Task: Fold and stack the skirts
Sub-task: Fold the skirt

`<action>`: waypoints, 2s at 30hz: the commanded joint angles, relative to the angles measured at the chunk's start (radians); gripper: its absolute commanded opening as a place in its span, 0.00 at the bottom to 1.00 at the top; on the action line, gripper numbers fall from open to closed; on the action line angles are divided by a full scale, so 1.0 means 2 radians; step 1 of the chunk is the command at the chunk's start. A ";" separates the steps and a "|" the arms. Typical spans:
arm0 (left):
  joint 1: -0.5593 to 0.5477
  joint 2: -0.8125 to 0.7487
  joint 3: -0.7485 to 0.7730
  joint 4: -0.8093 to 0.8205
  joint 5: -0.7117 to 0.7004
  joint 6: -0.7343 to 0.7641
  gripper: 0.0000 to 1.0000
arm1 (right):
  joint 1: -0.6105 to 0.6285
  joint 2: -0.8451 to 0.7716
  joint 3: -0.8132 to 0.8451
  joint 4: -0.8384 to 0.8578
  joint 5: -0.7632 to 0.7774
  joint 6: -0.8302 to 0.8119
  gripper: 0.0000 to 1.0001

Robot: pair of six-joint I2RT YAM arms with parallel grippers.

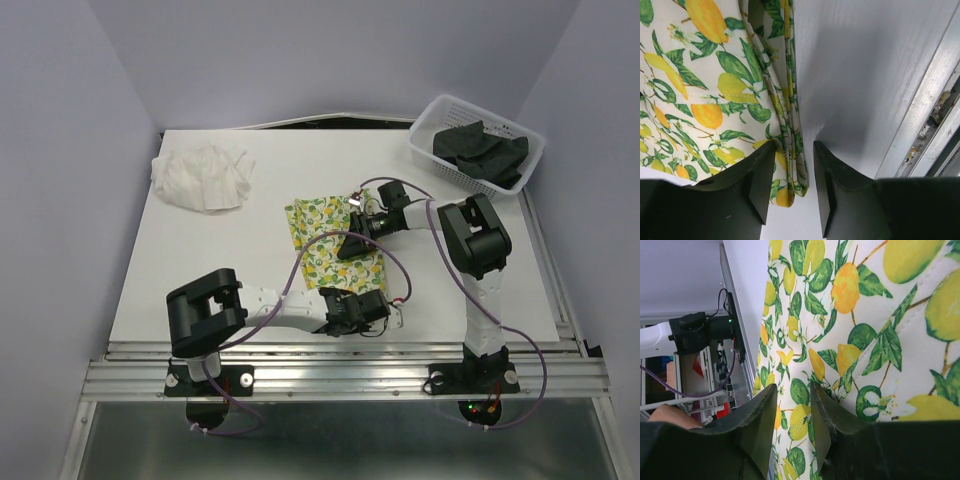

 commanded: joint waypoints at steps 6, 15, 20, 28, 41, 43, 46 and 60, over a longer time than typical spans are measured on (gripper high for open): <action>0.009 0.020 -0.002 -0.009 0.009 -0.007 0.15 | 0.002 0.029 0.005 -0.051 0.063 -0.058 0.37; 0.024 -0.007 -0.011 -0.003 0.008 0.000 0.00 | 0.002 0.022 -0.005 -0.065 0.064 -0.082 0.35; 0.039 -0.039 0.008 -0.009 0.009 0.010 0.00 | 0.002 0.021 -0.006 -0.069 0.066 -0.087 0.34; 0.049 -0.079 0.049 -0.033 0.018 0.013 0.00 | 0.002 0.019 -0.007 -0.080 0.069 -0.098 0.34; 0.043 -0.026 0.036 -0.049 0.105 0.009 0.54 | 0.002 0.018 -0.008 -0.087 0.077 -0.098 0.34; 0.043 -0.014 0.037 -0.043 0.115 0.010 0.55 | 0.002 0.021 -0.007 -0.089 0.078 -0.098 0.34; 0.043 0.009 0.035 -0.037 0.119 0.011 0.56 | 0.002 0.023 -0.006 -0.090 0.078 -0.113 0.34; 0.048 0.061 0.045 -0.036 0.109 0.007 0.00 | 0.002 0.027 -0.005 -0.099 0.081 -0.123 0.33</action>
